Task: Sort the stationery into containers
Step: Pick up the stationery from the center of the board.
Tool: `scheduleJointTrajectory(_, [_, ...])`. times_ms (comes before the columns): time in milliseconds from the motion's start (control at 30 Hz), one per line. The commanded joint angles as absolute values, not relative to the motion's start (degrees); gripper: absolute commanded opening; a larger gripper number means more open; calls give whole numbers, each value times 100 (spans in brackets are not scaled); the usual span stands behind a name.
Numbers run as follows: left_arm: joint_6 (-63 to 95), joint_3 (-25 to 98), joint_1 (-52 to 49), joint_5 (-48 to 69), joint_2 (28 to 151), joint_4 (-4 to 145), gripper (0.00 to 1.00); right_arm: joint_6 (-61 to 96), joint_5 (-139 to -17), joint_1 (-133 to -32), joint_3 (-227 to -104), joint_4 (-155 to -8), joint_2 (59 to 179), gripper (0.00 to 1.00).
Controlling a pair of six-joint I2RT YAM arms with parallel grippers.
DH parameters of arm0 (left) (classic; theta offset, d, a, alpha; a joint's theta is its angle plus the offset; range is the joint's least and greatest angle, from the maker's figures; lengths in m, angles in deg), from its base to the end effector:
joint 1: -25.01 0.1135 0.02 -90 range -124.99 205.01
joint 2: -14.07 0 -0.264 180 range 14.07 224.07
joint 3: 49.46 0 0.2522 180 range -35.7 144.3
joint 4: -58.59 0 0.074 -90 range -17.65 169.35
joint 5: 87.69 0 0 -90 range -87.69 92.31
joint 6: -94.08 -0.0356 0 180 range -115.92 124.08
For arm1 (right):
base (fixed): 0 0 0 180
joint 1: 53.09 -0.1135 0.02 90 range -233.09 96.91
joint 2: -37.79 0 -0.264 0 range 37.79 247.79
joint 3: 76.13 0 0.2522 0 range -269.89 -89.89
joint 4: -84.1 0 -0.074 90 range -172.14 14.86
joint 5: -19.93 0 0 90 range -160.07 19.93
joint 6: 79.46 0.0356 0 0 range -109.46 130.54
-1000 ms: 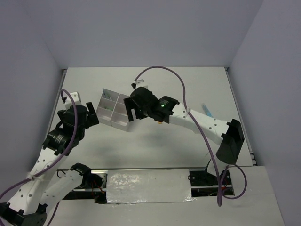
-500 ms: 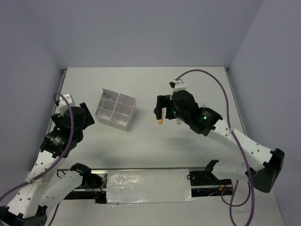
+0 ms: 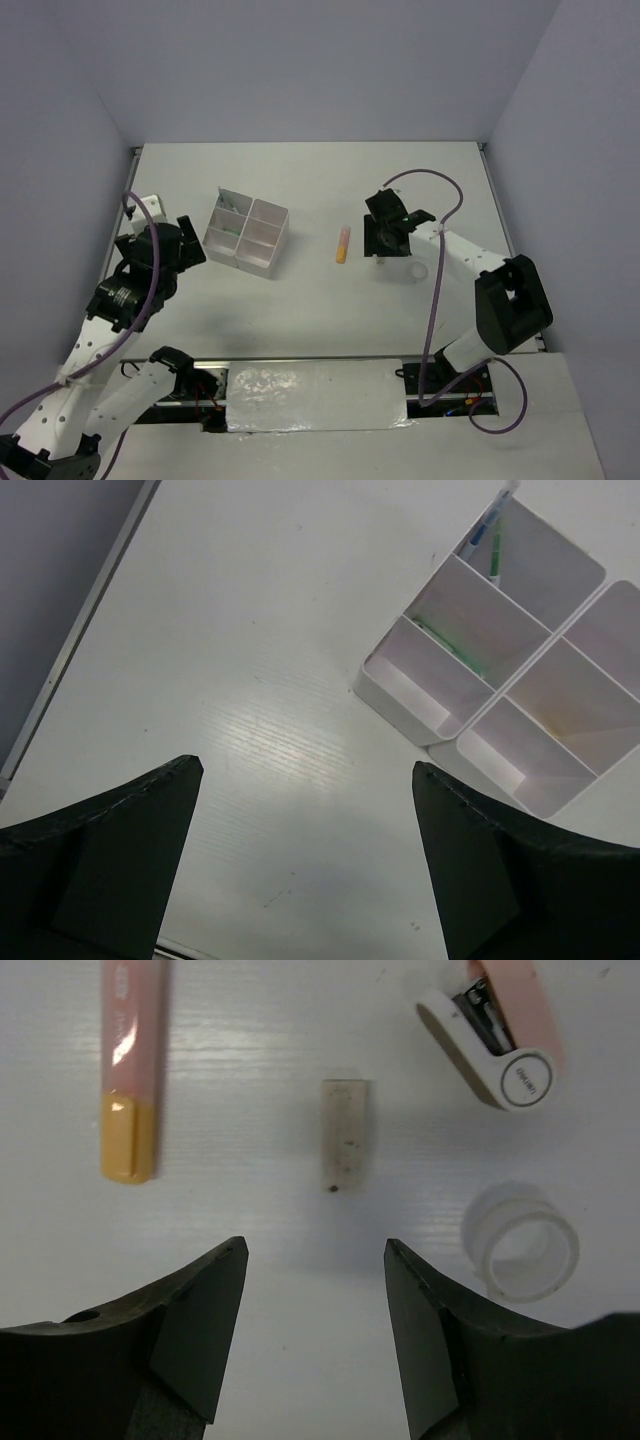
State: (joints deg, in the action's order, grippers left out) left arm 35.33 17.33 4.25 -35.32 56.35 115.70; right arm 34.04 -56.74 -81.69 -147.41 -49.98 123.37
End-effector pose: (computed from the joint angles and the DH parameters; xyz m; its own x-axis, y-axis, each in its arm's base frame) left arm 0.1388 -0.0294 0.3407 -0.3268 -0.3155 -0.8909 -0.4326 0.8880 -0.1558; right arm 0.2656 0.1354 0.2201 -0.8445 -0.0185 -0.5353 -0.0311 0.9994 0.0145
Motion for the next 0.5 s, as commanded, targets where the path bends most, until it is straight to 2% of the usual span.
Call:
scheduleJointTrajectory(0, [3291, 1703, 453, -3215, 5432, 11155, 99, 3199, -5626, -7981, -14808, -5279, 12585, 64])
scheduleJointTrajectory(333, [3089, 1712, 453, -2767, 5529, 11041, 99, 2891, -5540, -7788, -15194, -5375, 13824, 62])
scheduleJointTrajectory(467, [3028, 1668, 453, -2600, 5432, 10927, 99, 2882, -5495, -7743, -15300, -5489, 14044, 55])
